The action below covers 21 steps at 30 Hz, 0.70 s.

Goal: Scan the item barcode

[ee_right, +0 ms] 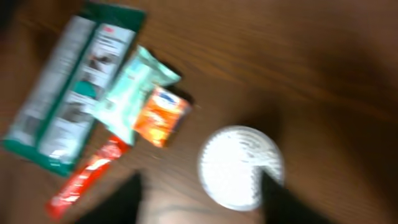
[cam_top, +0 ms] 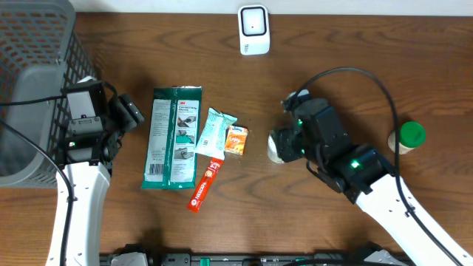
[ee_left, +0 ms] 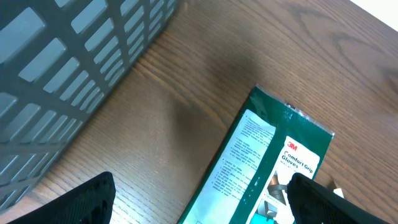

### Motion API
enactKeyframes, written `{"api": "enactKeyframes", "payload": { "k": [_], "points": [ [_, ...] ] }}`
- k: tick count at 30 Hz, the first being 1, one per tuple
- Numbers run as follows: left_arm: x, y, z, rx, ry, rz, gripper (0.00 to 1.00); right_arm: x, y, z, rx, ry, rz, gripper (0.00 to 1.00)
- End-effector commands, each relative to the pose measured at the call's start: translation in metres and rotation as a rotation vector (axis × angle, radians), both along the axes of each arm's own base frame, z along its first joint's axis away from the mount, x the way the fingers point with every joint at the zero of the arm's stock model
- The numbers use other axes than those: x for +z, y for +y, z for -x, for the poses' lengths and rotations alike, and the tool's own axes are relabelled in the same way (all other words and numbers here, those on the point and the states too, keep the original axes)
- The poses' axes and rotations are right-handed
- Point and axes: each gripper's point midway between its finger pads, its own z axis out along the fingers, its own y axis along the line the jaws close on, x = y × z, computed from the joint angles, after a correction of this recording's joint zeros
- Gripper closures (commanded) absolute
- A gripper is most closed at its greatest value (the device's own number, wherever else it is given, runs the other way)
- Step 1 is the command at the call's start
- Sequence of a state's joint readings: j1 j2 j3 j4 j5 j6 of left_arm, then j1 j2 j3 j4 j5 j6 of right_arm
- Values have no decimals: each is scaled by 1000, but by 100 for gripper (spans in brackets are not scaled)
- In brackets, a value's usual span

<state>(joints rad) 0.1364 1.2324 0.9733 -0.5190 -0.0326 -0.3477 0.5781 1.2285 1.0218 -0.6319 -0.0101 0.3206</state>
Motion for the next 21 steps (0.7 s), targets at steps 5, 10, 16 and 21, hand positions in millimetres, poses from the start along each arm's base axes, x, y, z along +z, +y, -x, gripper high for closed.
{"api": "enactKeyframes", "payload": {
  "k": [5, 10, 16, 21],
  "points": [
    [14, 4, -3, 16, -34, -10, 12, -34, 37, 11, 29, 159, -56, 99],
    [14, 4, -3, 16, -34, -10, 12, -73, 68, 10, 88, 199, -13, 99],
    [14, 4, -3, 16, -34, -10, 12, -103, 54, -3, -9, 186, 118, 99],
    [14, 4, -3, 16, -34, -10, 12, -111, 23, 10, -54, 230, 253, 99]
  ]
}}
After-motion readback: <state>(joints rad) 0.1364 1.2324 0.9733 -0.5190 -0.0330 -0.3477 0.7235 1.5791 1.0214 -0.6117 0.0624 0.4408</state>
